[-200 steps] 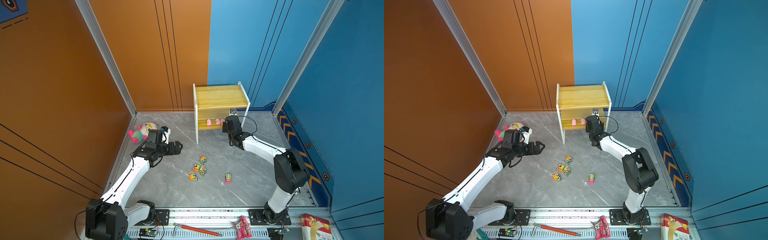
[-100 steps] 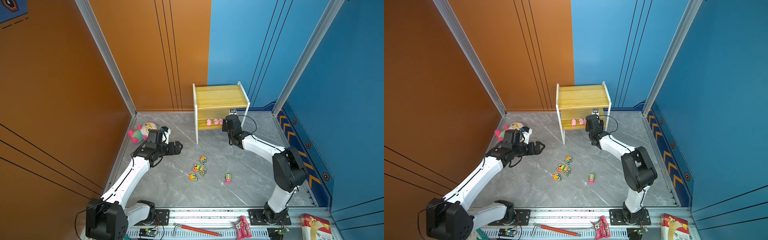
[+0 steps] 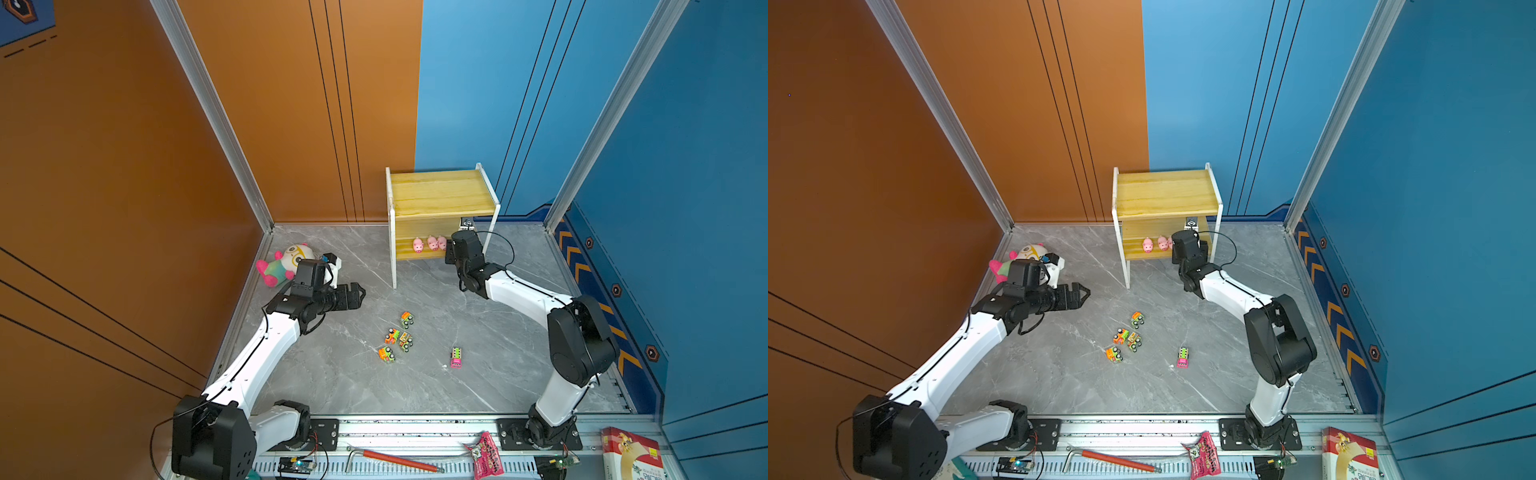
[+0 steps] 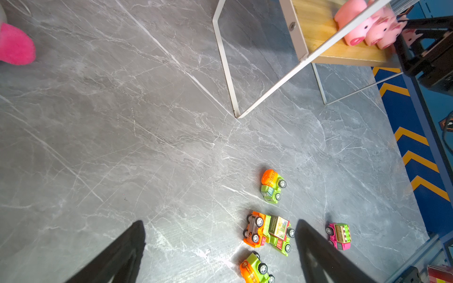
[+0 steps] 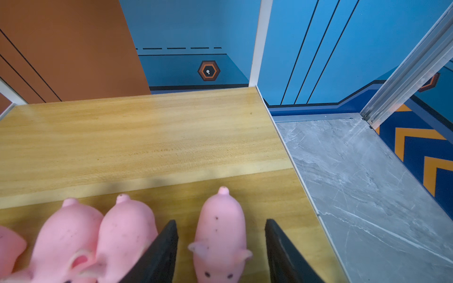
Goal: Organize plastic toys on shelves
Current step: Place the plastic toy on the shelf.
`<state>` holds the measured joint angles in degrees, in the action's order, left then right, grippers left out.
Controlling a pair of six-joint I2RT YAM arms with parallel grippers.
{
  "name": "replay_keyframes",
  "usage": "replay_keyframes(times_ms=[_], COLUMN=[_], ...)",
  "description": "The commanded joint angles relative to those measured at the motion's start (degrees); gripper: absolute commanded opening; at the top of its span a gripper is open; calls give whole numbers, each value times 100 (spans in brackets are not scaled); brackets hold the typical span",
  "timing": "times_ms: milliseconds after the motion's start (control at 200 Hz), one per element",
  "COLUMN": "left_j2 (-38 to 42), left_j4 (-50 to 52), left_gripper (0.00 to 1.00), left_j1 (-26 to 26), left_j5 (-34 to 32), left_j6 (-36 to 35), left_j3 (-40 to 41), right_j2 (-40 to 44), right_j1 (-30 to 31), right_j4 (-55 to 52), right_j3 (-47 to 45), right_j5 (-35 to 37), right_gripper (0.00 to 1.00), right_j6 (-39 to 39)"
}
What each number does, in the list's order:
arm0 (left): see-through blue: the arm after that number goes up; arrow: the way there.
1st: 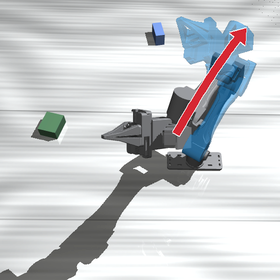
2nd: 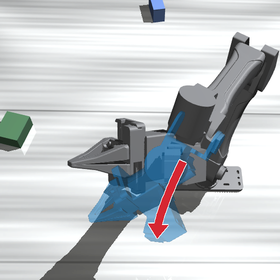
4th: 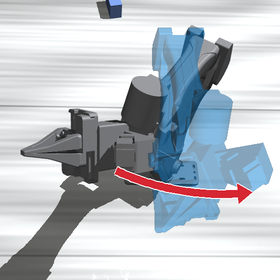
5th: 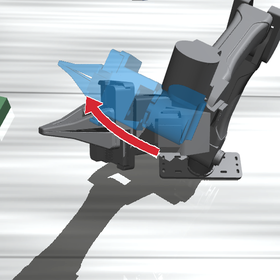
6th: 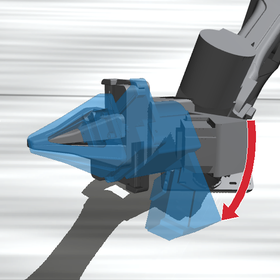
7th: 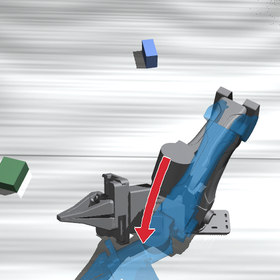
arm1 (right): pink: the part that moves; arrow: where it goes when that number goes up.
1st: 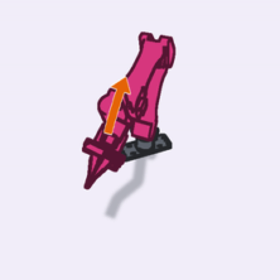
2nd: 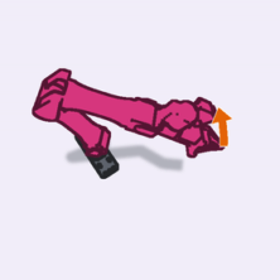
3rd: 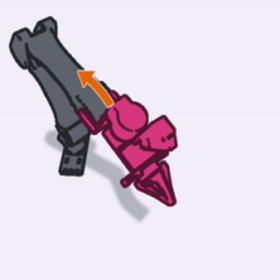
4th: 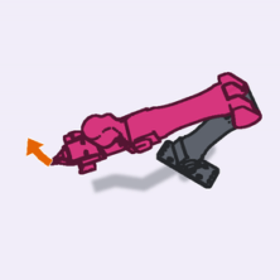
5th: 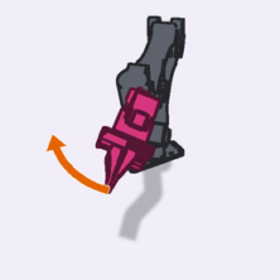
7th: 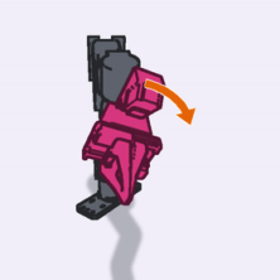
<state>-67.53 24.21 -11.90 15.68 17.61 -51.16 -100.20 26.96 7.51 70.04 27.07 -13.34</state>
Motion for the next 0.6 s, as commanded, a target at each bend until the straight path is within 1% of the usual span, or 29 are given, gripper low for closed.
replay_keyframes(times_ms=[0, 185, 355, 596], left_j2=[-50, -59, -59, -44], left_j4=[66, 67, 68, 67], left_gripper=[96, 96, 96, 96], left_j1=[64, 63, 65, 65], left_j5=[116, 111, 116, 127], left_j6=[31, 31, 32, 41], left_j3=[-173, -170, -167, -173], right_j2=[512, 744, 990, 1221], right_j1=[-4, -7, -15, -120], right_j4=[131, 71, -90, -559], right_j3=[3, -137, -226, -377], right_j5=[75, 20, -171, -741], right_gripper=[58, 59, 57, 48], right_j6=[2, -8, -65, -411])
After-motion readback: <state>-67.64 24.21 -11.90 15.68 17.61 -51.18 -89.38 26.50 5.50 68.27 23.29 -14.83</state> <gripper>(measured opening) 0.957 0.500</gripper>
